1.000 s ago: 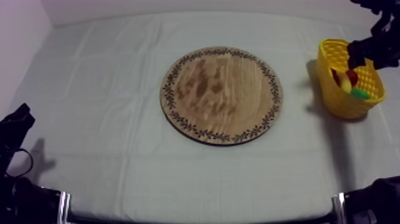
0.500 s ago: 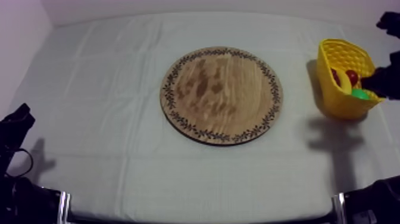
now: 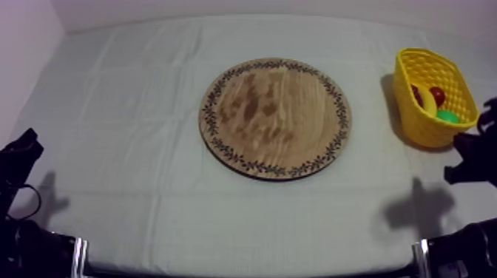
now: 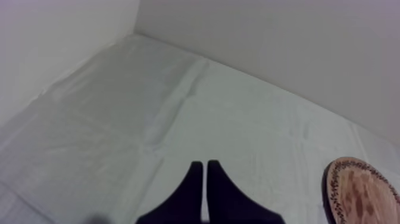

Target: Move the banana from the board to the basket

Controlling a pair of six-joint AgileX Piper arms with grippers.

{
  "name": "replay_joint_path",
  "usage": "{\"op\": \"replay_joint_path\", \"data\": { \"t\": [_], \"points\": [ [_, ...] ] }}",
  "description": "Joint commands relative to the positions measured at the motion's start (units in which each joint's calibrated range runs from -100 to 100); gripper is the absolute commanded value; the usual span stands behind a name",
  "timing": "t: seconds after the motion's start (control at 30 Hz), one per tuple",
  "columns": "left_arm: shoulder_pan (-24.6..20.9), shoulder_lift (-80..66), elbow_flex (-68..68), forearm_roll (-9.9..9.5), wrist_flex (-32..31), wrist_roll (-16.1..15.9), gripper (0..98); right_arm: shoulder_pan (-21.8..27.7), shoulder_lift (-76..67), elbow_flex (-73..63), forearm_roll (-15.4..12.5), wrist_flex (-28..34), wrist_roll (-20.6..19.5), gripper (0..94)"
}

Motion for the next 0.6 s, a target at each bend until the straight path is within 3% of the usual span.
{"op": "replay_joint_path", "data": {
  "t": [0.0, 0.23, 0.4, 0.57],
  "points": [
    [0.01, 0.0, 0.03, 0.03, -0.01, 0.0, 0.1, 0.04, -5.82, 2.3, -0.78, -0.44, 2.15, 0.7],
    [0.01, 0.0, 0.03, 0.03, -0.01, 0.0, 0.1, 0.32, -12.09, 7.65, -2.39, -6.96, 0.15, 0.5],
    [0.01, 0.0, 0.03, 0.03, -0.01, 0.0, 0.1, 0.68, -14.27, 8.51, -4.36, -8.57, -0.17, 0.5],
    [0.01, 0.0, 0.03, 0.03, -0.01, 0.0, 0.1, -0.14, -14.75, 9.17, -4.21, -9.67, -1.42, 0.5]
  ]
}}
